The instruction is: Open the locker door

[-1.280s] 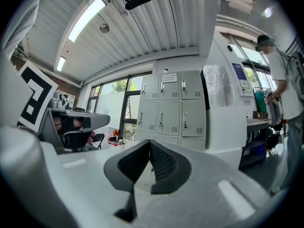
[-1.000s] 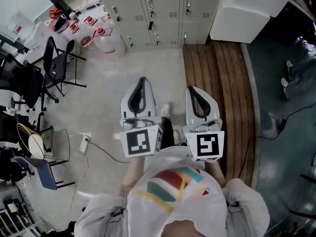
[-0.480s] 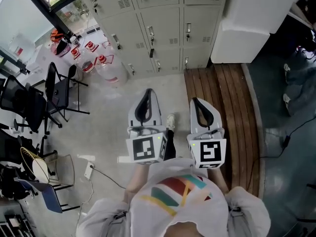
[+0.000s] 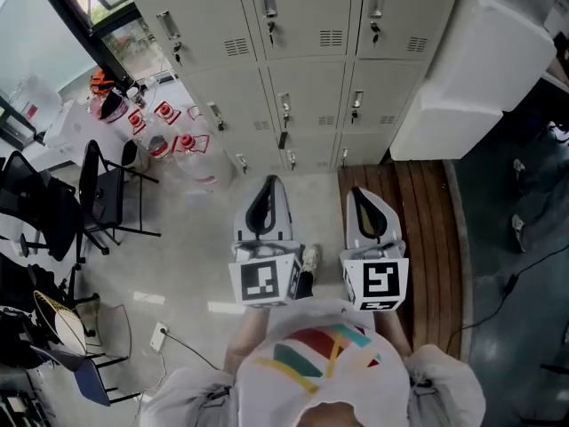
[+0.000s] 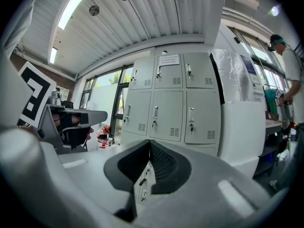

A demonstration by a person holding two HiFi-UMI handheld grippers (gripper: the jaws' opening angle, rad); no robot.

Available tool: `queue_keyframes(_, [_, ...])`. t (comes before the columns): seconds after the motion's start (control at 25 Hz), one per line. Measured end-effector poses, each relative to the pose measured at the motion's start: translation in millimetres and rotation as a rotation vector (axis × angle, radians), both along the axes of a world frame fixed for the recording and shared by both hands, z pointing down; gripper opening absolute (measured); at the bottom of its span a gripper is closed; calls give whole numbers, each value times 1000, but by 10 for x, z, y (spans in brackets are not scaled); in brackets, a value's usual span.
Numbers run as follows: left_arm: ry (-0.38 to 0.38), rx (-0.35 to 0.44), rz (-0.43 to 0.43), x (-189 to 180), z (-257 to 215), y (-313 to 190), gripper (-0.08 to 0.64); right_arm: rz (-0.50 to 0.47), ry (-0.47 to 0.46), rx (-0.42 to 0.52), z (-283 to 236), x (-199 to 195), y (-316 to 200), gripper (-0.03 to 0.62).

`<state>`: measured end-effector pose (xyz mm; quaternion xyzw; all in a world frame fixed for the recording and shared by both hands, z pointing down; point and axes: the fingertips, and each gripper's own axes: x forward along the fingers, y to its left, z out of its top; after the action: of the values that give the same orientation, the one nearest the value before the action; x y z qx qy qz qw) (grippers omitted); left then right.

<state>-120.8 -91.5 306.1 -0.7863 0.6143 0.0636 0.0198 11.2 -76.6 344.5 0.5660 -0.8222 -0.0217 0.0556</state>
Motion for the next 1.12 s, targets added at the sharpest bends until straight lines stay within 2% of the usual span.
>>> queue_keyframes(0.24, [12,22,-15,-249,-141,-931,15,-49,-5,41,-197,-317,-930,5])
queue_keyframes(0.44, [4,3,-29,-340,-191,-1522,15,-62,-8,62,-302,-397,-1467,5])
queue_keyframes(0.76, [0,-55,-85,-302,-35,-1935,15,-118,-44,31,-211,-356,-1916,5])
queue_keyframes(0.96, [7,-22,-126,-246,-194,-2160,15,-163,-54,14,-214,-271,-2153,5])
queue_keyframes(1.12, [15,3,-134,-155,-271,-2322,15,-179,-51,42,-291,-181,-2308,5])
